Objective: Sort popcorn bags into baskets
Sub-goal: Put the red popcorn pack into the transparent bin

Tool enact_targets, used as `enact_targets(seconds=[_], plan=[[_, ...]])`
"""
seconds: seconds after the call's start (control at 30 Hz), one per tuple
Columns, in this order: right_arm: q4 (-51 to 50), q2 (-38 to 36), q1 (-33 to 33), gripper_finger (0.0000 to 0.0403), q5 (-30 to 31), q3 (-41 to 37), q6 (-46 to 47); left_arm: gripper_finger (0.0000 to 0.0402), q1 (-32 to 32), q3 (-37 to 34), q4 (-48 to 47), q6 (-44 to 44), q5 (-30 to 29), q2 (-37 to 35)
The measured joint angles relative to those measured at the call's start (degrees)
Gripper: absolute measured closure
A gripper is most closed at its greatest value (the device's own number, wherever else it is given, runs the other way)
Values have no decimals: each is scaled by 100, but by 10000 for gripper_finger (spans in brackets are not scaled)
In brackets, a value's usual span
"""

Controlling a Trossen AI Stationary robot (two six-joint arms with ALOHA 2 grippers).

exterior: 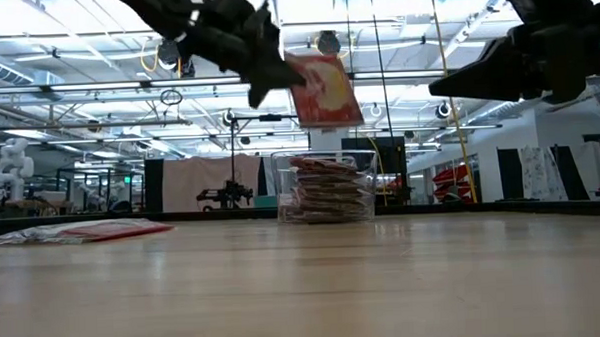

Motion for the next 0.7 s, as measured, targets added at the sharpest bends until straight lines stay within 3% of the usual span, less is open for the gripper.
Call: enact_targets(seconds=[0.27,0.7], plan=[[-61,0,13,397,-449,0,206,381,380,4,15,-15,337,544],[-113,0,11,402,-450,0,202,380,485,9,-111,337,347,611]])
